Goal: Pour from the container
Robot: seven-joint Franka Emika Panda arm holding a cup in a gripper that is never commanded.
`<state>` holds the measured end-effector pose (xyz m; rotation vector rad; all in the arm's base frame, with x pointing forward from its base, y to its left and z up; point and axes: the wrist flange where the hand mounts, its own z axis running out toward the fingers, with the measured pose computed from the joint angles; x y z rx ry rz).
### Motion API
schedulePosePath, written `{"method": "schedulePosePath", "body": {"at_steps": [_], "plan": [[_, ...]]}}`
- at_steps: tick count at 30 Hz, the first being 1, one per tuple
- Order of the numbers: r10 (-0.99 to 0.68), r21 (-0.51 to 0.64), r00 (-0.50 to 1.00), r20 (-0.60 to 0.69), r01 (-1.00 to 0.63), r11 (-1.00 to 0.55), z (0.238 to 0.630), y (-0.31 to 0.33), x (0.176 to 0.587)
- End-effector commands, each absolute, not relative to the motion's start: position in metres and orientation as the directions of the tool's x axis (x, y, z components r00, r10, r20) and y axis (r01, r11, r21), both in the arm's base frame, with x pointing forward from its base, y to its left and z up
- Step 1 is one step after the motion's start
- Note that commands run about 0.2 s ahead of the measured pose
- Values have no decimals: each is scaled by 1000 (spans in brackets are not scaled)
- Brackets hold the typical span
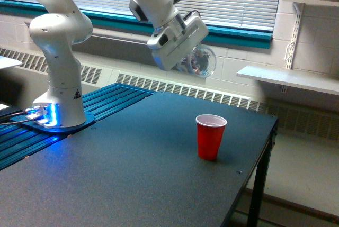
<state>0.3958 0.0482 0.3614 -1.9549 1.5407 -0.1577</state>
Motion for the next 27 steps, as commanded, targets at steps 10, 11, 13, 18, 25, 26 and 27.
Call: {"method": "schedulePosePath", "body": {"at_steps": [10,11,13,18,25,26,27], "plan": [[-865,-494,361,-349,-855,-157,331,58,408],[-863,-497,361,-354,-854,-153,332,60,411],[-858,-507,367,-359,-848,-151,335,64,418],[-848,-523,375,-374,-841,-141,338,71,431],[-840,-525,358,-408,-845,-106,335,70,441],[-839,-525,352,-414,-846,-96,334,69,443],[-839,-525,347,-420,-847,-87,334,68,443]]}}
